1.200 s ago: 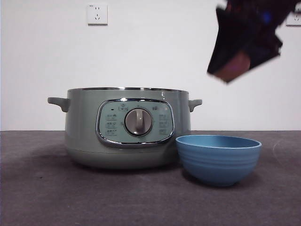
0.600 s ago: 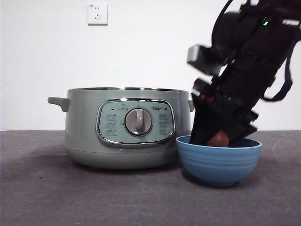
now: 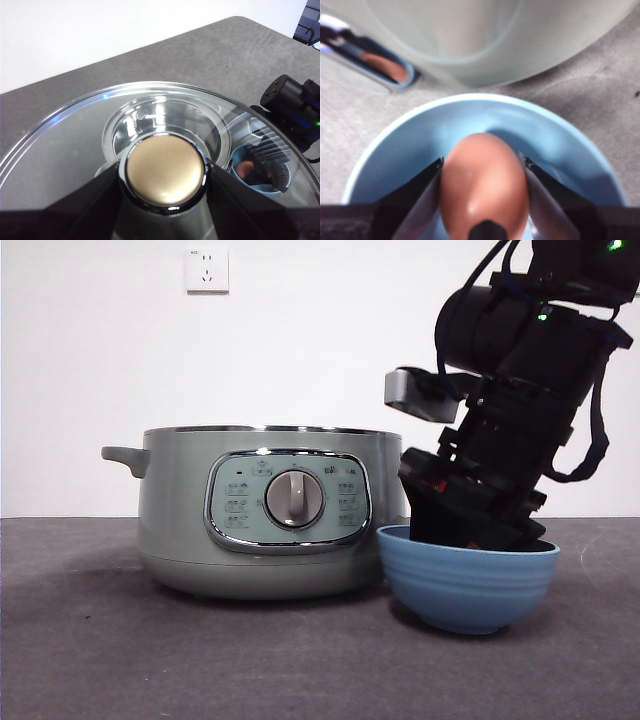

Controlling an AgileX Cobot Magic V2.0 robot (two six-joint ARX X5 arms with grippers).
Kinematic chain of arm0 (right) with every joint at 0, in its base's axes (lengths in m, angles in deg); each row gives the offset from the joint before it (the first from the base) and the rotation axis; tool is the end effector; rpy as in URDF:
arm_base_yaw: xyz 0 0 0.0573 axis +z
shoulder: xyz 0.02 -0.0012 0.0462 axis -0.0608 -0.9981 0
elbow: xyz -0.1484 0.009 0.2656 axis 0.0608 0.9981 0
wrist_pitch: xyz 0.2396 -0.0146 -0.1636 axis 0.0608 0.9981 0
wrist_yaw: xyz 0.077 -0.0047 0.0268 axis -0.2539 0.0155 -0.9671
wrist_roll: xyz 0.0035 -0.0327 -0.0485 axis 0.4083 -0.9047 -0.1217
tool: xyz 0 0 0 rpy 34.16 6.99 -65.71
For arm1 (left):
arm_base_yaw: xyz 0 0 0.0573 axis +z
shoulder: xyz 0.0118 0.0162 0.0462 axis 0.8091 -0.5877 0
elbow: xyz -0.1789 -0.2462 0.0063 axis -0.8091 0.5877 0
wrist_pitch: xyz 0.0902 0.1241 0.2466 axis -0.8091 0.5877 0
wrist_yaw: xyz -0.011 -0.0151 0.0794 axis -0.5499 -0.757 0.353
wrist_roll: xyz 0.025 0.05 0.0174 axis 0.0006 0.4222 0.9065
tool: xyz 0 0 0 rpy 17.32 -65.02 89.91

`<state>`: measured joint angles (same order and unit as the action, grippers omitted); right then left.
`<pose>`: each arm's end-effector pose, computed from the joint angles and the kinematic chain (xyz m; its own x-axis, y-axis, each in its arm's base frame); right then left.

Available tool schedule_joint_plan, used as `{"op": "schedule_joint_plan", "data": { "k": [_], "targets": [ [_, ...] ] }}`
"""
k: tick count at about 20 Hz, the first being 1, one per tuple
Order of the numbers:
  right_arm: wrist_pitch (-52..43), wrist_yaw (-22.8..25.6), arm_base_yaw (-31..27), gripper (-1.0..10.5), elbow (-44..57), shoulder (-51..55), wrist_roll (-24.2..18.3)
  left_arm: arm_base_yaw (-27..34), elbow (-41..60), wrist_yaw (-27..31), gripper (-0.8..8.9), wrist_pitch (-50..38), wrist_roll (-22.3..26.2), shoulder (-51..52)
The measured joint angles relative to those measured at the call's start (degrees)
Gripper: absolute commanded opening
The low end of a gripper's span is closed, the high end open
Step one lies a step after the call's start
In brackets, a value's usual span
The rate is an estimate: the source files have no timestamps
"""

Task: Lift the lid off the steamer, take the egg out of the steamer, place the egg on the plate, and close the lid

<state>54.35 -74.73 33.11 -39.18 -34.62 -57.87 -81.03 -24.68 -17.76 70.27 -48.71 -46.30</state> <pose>0.2962 0.1781 0.1689 0.2501 0.4069 -0.8786 -0.7030 0.7003 0.1243 0.1276 -0.0675 0.4605 0.7940 -0.4721 -0.3830 0.5137 0.8579 0.0075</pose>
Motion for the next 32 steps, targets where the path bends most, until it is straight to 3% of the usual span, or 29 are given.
{"op": "schedule_joint_plan", "data": {
  "k": [3,5,7,9,17,25,32],
  "targets": [
    [0.0,0.0,0.0,-0.1,-0.1,-0.8,0.0,0.0,0.0,0.0,-0.08,0.0,0.0,0.0],
    [0.0,-0.1,0.2,0.5,-0.1,-0.8,0.0,0.0,0.0,0.0,-0.08,0.0,0.0,0.0],
    [0.8,0.1,0.5,3.1,-0.3,-0.8,0.0,0.0,0.0,0.0,-0.08,0.0,0.0,0.0],
    [1.2,0.3,0.8,4.4,-0.3,-0.8,0.0,0.0,0.0,0.0,-0.08,0.0,0.0,0.0],
    [2.3,0.4,1.1,4.5,-0.2,5.7,0.0,0.0,0.0,0.0,-0.08,0.0,0.0,-1.4],
    [6.4,4.3,1.1,4.5,-0.2,31.7,1.2,0.0,0.0,-4.7,-0.08,-9.9,0.0,-9.6],
    [15.2,4.5,1.1,4.5,-0.2,50.6,4.0,0.0,0.0,-5.9,-0.08,-18.6,0.0,-21.3]
  ]
}}
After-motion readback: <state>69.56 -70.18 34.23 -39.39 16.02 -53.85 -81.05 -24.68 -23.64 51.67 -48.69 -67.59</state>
